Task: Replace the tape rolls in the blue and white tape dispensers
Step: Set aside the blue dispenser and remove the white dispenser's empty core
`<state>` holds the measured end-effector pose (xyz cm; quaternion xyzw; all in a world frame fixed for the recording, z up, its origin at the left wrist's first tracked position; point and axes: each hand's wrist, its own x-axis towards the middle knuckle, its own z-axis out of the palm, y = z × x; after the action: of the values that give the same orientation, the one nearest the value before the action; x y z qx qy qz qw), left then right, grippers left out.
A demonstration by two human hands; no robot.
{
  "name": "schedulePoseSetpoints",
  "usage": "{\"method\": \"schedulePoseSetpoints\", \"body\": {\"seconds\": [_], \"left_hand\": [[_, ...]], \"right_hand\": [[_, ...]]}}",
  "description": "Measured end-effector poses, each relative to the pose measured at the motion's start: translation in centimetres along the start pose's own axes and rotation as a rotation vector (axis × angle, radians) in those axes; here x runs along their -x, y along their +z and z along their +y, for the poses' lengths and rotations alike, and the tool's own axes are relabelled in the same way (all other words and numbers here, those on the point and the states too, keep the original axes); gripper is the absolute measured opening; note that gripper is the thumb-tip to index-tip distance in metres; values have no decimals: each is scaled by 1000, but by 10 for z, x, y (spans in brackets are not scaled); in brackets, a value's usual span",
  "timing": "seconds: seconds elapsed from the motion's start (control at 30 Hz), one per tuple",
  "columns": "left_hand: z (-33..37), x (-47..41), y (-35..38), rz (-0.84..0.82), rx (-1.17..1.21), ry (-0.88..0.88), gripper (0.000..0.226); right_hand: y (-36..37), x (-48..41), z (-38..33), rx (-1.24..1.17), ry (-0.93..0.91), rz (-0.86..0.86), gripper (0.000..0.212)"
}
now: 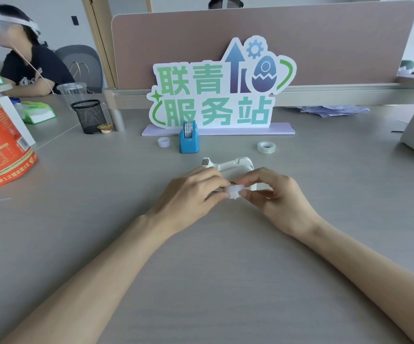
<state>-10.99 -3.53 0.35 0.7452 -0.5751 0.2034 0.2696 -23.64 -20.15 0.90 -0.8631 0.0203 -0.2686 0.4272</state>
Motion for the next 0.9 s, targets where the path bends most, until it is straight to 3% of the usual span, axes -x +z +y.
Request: {"method": "schedulePoseSetpoints", "body": {"seconds": [0.1,0.27,0.43,0.63,0.9], "left_hand": [[4,-1,-1,68,-58,11,17],[10,-2,1,115,-109,32,14],[10,-2,2,129,-107,7,20],[5,-2,1,184,-90,-82,18],[6,-2,2,182,-80,-129,15]], "right_hand": [[1,0,-1,-28,71,10,11],[4,-1,3,-59,197,-45,35],[6,-2,4,-9,201,-1,36],[6,2,1,283,126,-89,15],[9,2,5,381,48,-110,25]]}}
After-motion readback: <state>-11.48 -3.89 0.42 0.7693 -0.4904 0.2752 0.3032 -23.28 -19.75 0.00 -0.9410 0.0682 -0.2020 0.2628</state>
